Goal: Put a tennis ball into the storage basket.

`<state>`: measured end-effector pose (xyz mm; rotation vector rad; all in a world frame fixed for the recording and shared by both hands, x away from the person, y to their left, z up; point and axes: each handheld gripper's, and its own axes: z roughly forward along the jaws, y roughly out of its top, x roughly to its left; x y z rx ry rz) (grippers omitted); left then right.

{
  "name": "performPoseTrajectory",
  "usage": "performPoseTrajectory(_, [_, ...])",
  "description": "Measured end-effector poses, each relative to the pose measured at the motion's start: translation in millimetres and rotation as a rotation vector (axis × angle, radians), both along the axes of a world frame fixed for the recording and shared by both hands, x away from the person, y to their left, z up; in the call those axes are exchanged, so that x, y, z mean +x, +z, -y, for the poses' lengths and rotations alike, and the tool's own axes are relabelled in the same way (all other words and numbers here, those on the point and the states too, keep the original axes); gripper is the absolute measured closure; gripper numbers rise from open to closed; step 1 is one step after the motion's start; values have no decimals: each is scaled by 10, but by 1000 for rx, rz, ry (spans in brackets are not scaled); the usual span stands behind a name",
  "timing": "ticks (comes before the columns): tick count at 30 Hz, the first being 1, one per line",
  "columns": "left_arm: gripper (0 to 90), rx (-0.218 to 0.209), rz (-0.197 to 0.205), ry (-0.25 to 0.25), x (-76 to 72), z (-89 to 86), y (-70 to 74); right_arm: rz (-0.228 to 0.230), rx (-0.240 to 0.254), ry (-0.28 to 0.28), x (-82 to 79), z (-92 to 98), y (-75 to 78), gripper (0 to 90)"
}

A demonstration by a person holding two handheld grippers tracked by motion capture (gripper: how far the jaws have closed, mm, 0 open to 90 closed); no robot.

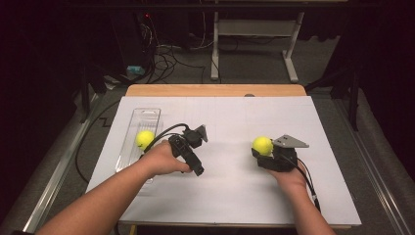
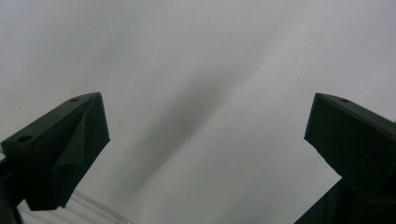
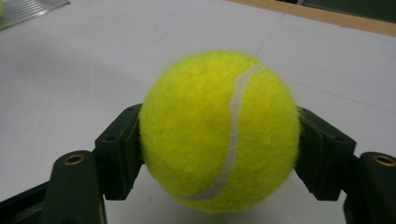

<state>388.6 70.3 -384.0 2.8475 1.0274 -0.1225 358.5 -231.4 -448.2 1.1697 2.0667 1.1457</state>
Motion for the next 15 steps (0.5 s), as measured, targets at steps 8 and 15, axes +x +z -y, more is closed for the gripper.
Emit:
performPoseTrajectory(8, [7, -15, 4, 4, -5, -25, 44, 16, 16, -5, -311, 175, -86, 277])
performPoseTrajectory(15, [7, -24, 7, 7, -19, -40, 70, 22, 18, 2, -564, 267, -120, 278])
